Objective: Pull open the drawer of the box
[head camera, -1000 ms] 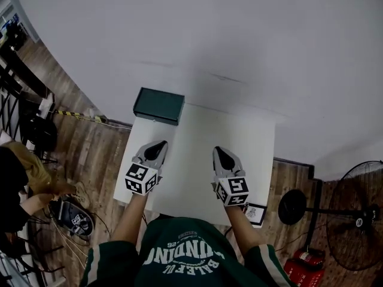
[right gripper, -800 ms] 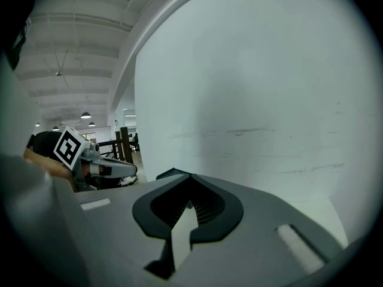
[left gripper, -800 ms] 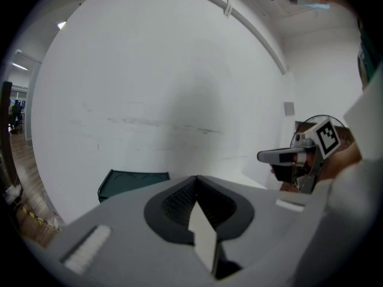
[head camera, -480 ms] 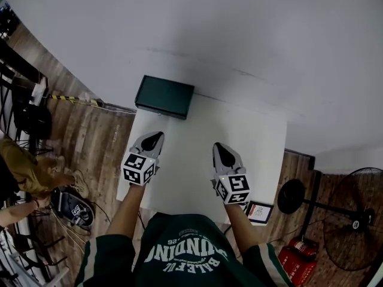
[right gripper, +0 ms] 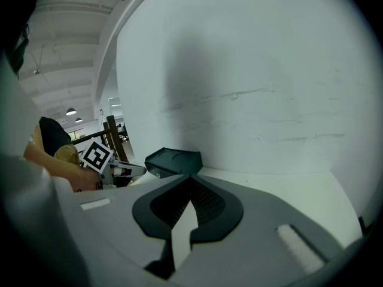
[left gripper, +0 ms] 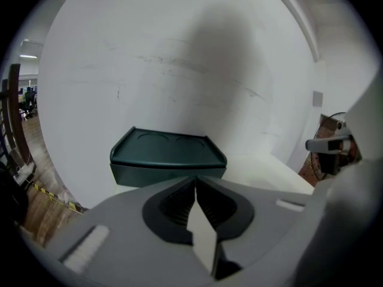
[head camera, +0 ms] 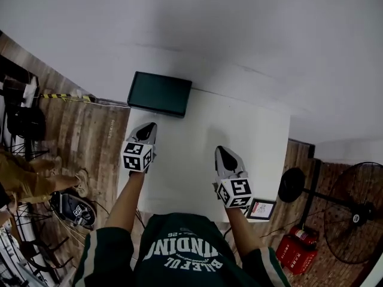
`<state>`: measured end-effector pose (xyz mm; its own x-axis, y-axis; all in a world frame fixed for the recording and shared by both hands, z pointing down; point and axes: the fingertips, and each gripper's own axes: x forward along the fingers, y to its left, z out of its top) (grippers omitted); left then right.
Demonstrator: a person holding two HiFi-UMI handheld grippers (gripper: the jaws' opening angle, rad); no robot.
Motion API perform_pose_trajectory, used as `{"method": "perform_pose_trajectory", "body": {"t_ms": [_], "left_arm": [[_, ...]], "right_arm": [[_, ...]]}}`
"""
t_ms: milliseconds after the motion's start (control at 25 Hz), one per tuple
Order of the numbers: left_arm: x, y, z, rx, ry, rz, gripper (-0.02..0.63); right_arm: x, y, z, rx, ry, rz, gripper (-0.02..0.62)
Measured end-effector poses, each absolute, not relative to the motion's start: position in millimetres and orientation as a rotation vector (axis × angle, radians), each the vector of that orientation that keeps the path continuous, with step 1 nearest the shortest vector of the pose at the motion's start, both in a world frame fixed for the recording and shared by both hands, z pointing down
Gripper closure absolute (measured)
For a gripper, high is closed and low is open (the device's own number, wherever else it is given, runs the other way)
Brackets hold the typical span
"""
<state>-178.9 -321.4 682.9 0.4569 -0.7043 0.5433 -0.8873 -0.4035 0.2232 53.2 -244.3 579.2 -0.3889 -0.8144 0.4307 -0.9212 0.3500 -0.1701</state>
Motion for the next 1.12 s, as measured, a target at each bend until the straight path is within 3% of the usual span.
{"method": "perform_pose_trajectory", "body": {"t_ms": [160, 360, 1120], "left_arm": [[-182, -334, 702, 2.155, -1.324, 0.504, 0.545], [-185, -351, 733, 2.057, -1.299, 0.523, 0.442], [-187, -357, 757, 1.954, -1.282, 0.453, 0.483]], "right_arm": [[61, -243, 584, 1.570, -2.313, 0.583, 0.594], [69, -237, 590, 1.586, -2.272, 0.598, 0.594], [92, -212, 601, 1.658, -2.197, 0.649, 0.594]]}}
